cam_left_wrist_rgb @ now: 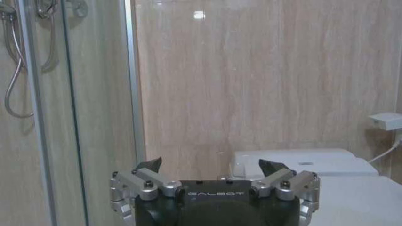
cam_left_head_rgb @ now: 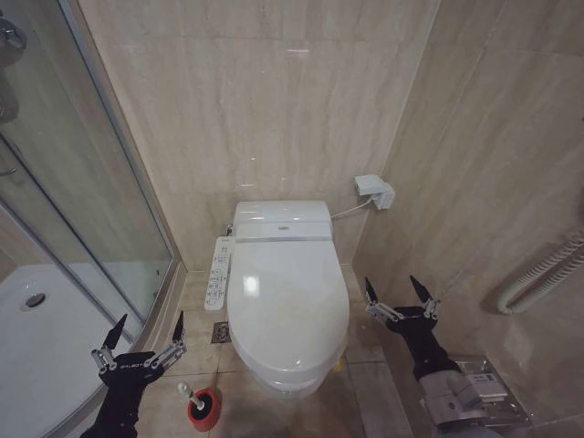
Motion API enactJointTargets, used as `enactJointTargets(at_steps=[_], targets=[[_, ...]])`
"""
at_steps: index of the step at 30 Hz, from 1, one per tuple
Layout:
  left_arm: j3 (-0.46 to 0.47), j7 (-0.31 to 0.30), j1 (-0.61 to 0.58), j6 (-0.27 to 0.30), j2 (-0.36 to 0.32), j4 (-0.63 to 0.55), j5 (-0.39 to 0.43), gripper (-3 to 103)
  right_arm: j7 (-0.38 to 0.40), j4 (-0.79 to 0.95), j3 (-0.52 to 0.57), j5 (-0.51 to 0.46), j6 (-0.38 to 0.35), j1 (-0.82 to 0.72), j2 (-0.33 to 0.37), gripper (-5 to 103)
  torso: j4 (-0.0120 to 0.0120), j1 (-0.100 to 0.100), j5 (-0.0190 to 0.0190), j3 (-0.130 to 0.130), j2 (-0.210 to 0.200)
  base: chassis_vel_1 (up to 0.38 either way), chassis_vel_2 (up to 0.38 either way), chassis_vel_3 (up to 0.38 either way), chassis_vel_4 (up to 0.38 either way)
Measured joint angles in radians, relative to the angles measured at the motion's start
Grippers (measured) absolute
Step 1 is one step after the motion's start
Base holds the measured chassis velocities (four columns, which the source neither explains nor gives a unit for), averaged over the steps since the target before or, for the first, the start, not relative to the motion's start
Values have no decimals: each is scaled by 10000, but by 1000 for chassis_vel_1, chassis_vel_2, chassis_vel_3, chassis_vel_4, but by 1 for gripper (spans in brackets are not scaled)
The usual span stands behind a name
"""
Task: Open the toilet lid, clean the toilet bowl with a toilet brush, close the toilet lid, and flush.
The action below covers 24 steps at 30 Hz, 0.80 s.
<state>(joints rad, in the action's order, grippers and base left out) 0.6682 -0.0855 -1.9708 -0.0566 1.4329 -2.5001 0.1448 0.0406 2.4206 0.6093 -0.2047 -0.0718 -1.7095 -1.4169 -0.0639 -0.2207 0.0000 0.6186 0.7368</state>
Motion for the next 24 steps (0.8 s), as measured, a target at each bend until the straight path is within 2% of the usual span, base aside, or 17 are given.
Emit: enactJointTargets(at_steps=[24], targets=[[0, 0, 0, 0, 0, 0, 0, 100, 0, 0, 0, 0, 0, 1, 0, 100, 0, 0, 0, 0, 0, 0, 0, 0, 0]])
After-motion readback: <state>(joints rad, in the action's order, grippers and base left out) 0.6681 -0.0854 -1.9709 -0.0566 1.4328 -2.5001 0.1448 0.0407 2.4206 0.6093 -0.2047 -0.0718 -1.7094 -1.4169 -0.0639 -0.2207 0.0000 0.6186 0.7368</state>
